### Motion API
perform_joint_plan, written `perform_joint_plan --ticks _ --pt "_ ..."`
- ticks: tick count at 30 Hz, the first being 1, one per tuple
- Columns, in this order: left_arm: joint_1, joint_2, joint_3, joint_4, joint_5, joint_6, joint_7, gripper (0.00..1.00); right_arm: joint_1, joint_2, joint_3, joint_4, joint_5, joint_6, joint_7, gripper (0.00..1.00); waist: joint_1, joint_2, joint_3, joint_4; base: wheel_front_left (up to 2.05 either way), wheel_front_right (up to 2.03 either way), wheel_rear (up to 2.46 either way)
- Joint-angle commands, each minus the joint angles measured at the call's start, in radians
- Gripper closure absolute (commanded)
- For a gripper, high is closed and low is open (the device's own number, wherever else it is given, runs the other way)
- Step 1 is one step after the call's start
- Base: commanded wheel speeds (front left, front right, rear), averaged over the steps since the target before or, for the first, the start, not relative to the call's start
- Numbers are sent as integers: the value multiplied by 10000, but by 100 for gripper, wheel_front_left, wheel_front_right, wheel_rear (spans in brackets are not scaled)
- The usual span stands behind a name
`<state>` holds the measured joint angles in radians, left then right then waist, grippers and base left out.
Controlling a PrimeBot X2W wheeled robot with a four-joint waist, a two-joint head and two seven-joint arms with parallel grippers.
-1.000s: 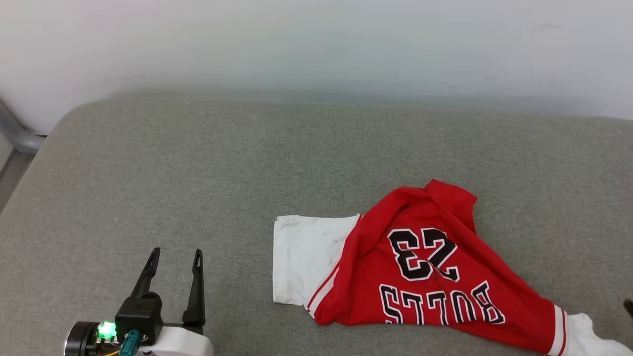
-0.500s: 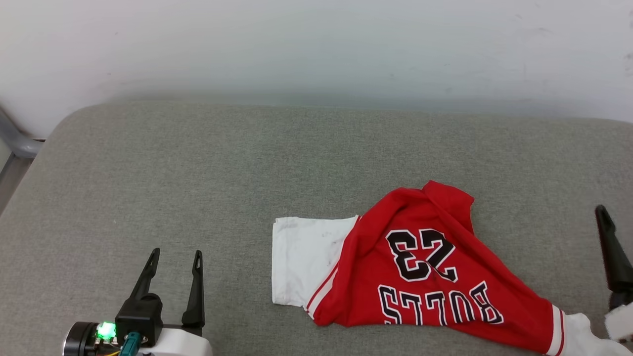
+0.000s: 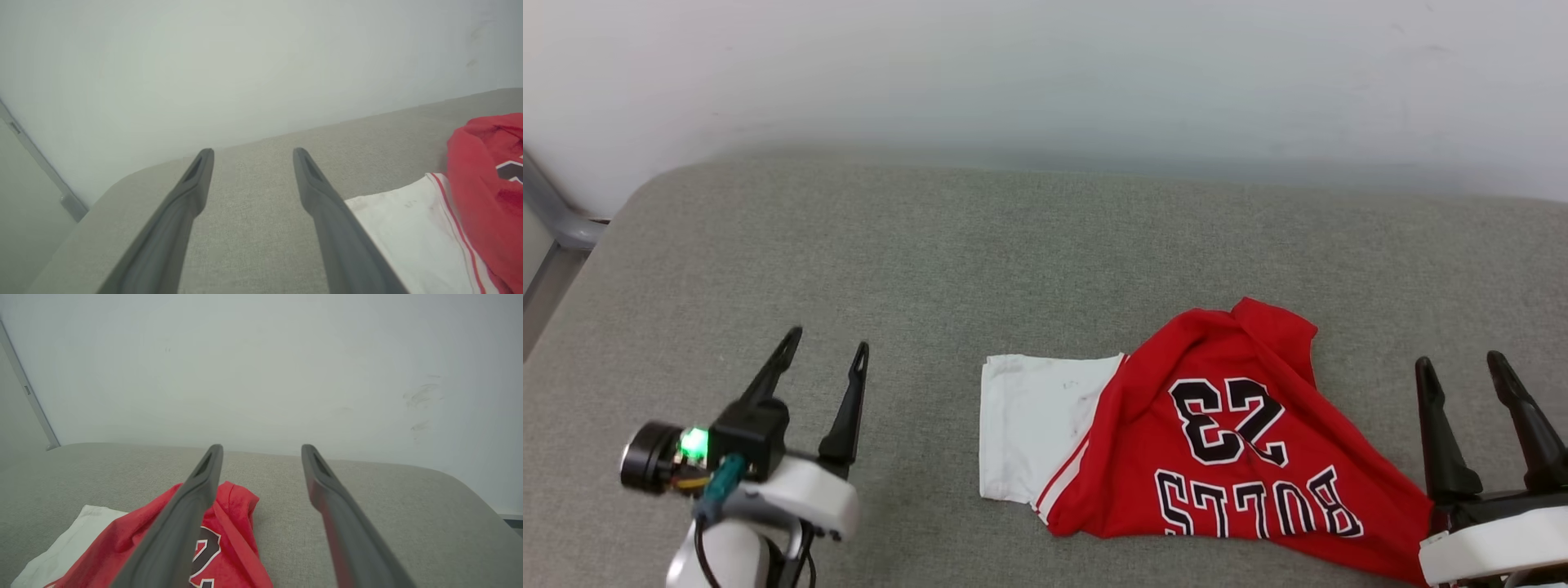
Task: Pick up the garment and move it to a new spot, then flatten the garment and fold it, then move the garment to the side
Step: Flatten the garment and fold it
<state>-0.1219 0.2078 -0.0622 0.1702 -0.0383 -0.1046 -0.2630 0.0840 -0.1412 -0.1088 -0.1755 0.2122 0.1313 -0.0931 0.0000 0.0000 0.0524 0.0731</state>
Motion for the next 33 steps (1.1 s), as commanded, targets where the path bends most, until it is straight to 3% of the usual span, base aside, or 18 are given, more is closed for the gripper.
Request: perform_joint_plan --ticks 1,4,8,18,26,33 --pt "-663 312 -274 387 -228 -149 30 0 59 86 49 -43 -108 -11 -3 0 0 0 66 -67 0 0 0" --pt "-1649 816 -1069 758 -860 -241 745 0 -22 112 147 -89 -268 -11 32 0 0 0 195 -200 0 0 0" --pt "-2904 1899 -2886 695 -2443 -236 2218 0 -215 111 259 -98 -400 -9 104 0 0 0 390 -406 0 0 0" --pt "-5655 3717 -6544 562 -6460 -242 6805 0 -641 182 458 53 -605 -9 38 0 0 0 1179 -1009 0 0 0" --pt "-7379 4111 -8915 1137 -7755 -243 8897 0 -1060 335 508 103 -747 -9 -71 0 0 0 1989 -1442 0 0 0" --pt "-8275 4102 -10171 2220 -8031 -245 8965 0 -1387 412 604 114 -813 -11 -162 0 0 0 2573 -1678 0 0 0"
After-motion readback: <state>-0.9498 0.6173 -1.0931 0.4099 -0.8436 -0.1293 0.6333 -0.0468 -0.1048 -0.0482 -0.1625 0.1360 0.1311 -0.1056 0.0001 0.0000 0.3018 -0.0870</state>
